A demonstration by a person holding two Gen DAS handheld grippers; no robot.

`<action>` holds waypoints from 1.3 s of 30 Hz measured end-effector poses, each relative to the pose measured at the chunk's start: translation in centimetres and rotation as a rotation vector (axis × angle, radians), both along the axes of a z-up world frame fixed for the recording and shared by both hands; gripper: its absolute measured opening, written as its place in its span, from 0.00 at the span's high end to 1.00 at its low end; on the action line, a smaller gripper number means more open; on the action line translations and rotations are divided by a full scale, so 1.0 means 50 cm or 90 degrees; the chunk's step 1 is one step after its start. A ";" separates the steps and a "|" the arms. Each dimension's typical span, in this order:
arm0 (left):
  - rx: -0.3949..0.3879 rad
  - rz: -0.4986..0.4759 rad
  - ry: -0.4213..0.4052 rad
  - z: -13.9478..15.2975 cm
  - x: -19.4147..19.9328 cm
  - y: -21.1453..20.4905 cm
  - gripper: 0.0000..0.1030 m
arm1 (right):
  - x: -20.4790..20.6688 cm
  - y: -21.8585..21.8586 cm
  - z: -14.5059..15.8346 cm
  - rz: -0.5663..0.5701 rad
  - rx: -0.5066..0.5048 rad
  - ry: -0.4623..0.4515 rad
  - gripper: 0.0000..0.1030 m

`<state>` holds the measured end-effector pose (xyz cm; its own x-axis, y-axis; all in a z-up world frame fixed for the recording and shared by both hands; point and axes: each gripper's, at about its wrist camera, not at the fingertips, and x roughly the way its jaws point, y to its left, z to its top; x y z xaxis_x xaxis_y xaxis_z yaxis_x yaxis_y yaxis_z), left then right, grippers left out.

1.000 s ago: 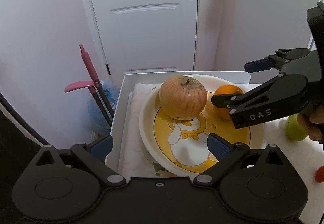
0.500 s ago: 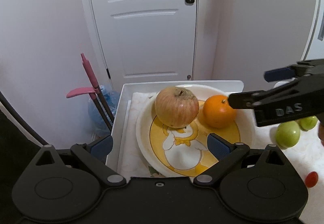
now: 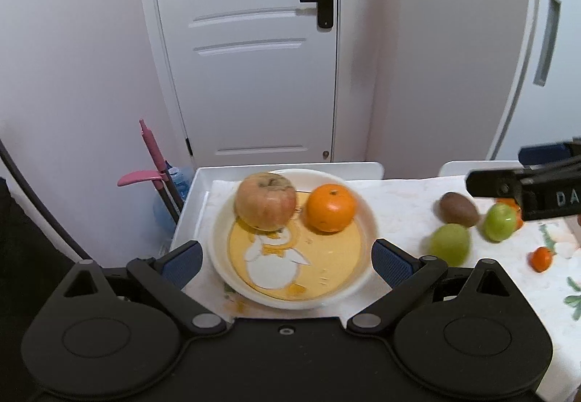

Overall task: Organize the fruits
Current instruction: 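Open both tools to release apple and orange into the bowl, then grasp the red tomato with the left tool while the right tool grasps a tangerine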

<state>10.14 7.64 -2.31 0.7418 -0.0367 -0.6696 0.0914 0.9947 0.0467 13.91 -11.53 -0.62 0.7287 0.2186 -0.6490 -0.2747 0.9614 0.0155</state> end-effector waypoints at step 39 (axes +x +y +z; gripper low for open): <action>0.004 0.036 0.037 -0.233 -0.100 -0.436 0.25 | -0.091 -0.396 -0.239 0.012 0.010 0.075 0.19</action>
